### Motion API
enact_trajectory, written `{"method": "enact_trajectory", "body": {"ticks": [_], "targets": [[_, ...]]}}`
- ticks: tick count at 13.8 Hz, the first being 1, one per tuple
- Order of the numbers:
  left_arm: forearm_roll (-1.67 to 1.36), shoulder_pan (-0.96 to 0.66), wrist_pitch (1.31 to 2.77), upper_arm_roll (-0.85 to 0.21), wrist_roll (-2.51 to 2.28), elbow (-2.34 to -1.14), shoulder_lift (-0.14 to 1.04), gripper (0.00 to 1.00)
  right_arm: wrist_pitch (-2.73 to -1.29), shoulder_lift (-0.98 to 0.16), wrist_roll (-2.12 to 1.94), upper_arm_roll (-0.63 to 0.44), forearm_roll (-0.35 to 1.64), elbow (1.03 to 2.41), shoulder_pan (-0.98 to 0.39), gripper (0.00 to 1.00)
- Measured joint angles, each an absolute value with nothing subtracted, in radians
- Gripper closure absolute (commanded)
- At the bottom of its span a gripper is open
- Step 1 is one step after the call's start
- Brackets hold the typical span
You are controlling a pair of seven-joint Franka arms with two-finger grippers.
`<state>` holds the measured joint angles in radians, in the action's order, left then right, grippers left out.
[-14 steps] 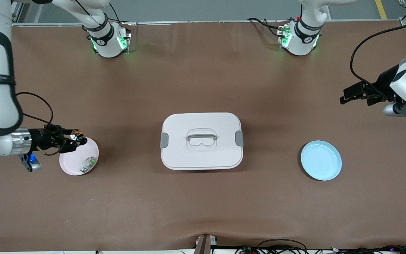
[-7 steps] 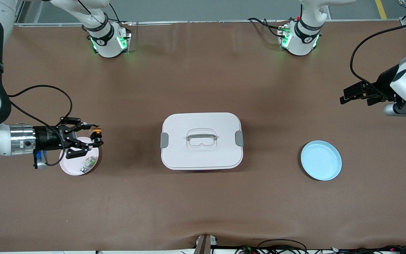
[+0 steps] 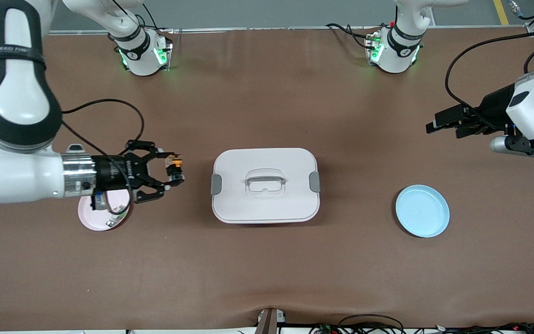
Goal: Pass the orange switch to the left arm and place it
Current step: 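Lift the switch over the box with the right gripper while the left gripper approaches, then grasp the switch with the left gripper from the right gripper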
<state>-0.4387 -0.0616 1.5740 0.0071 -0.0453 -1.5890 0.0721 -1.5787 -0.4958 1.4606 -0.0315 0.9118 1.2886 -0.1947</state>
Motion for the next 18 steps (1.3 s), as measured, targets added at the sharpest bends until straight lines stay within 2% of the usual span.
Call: {"method": "enact_trajectory", "body": {"ticks": [4, 7, 13, 18], "targets": [[-0.718, -0.02, 1.574, 0.01, -0.05, -1.616, 0.102, 0.0, -1.693, -0.472, 1.597, -0.029, 0.928, 1.275, -0.305, 1.0], [-0.817, -0.022, 1.625, -0.006, -0.049, -1.65, 0.113, 0.0, -1.738, -0.462, 1.692, -0.029, 0.934, 1.234, -0.378, 1.0], [-0.882, -0.03, 1.819, -0.153, -0.171, -1.698, 0.112, 0.0, -1.874, -0.458, 1.832, -0.03, 0.926, 1.226, -0.531, 1.0], [-0.882, -0.031, 1.9, -0.237, -0.291, -1.698, 0.11, 0.0, -2.013, -0.482, 1.913, -0.032, 0.893, 1.227, -0.645, 1.0]]}}
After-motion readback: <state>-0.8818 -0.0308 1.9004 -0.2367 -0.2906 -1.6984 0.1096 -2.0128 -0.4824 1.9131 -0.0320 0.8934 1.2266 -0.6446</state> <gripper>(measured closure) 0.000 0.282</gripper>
